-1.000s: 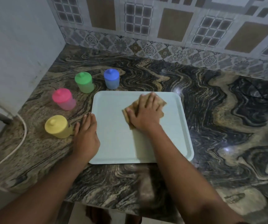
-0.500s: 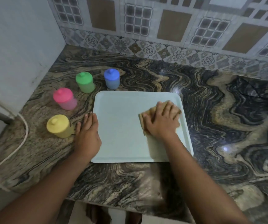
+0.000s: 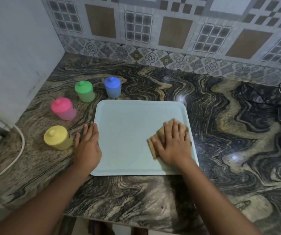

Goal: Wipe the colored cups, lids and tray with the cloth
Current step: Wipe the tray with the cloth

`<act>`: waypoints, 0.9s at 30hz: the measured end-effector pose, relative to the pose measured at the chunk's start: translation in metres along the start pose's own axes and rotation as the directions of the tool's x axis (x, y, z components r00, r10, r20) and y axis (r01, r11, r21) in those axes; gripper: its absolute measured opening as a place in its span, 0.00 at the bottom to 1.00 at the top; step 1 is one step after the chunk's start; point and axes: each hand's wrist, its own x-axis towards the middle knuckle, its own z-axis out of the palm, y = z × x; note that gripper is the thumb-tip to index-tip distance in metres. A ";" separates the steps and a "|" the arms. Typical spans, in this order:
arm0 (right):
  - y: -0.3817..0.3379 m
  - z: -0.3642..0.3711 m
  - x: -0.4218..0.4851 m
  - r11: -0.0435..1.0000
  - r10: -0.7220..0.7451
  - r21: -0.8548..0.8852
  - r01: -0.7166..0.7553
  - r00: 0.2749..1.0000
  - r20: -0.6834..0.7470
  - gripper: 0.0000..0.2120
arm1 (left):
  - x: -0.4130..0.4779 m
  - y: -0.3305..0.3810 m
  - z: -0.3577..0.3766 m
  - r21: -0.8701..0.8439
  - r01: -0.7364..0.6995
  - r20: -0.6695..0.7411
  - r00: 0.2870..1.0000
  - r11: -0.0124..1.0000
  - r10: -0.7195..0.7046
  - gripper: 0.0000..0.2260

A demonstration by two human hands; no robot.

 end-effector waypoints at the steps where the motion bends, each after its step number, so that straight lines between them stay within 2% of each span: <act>1: -0.013 -0.004 0.020 0.998 0.053 0.019 -0.053 0.999 -0.001 0.42 | 0.000 0.000 0.000 0.002 -0.005 -0.001 1.000 1.000 0.005 0.28; 3: -0.057 -0.005 0.054 0.998 0.055 0.041 -0.055 0.998 -0.002 0.42 | 0.000 0.000 0.001 0.002 -0.008 0.002 1.000 1.000 0.008 0.28; 7: -0.135 0.015 0.053 0.976 -0.217 0.018 0.217 0.976 -0.005 0.39 | 0.001 -0.001 0.002 -0.012 0.024 0.005 1.000 1.000 -0.024 0.29; 9: -0.140 0.027 0.015 0.922 -0.387 0.024 0.386 0.922 0.023 0.38 | 0.002 0.000 0.002 -0.018 0.026 -0.002 1.000 0.999 -0.026 0.29; 11: -0.117 0.032 -0.023 0.876 -0.481 0.063 0.478 0.876 0.047 0.38 | 0.002 0.000 0.003 -0.018 0.024 -0.007 1.000 1.000 -0.024 0.29; 13: -0.070 0.031 -0.042 0.908 -0.415 0.078 0.411 0.908 0.054 0.39 | 0.001 -0.002 0.004 -0.013 0.019 -0.016 1.000 1.000 -0.019 0.27; 16: -0.002 0.016 -0.034 0.996 -0.089 0.032 0.088 0.996 0.023 0.44 | 0.001 -0.003 0.006 -0.010 0.004 -0.037 0.999 1.000 -0.005 0.28; 18: 0.002 0.005 -0.007 0.997 0.074 0.040 -0.073 0.997 -0.033 0.44 | 0.001 -0.002 0.007 -0.001 0.011 -0.035 0.999 1.000 -0.011 0.29; 20: -0.030 0.000 0.028 0.990 0.123 0.073 -0.120 0.992 -0.036 0.42 | 0.001 -0.002 0.007 0.002 0.023 -0.033 0.999 1.000 -0.023 0.29; 22: -0.079 0.003 0.054 0.998 0.041 0.058 -0.040 0.999 -0.012 0.39 | 0.001 -0.002 0.007 0.011 0.023 -0.027 0.999 1.000 -0.023 0.29; 24: -0.127 0.010 0.059 0.986 -0.163 0.022 0.163 0.987 0.006 0.36 | 0.001 -0.002 0.007 0.019 0.019 -0.018 1.000 1.000 -0.019 0.28; 27: -0.154 0.025 0.020 0.867 -0.498 -0.013 0.499 0.866 0.043 0.33 | 0.003 -0.003 0.006 0.002 0.020 -0.019 1.000 1.000 -0.020 0.28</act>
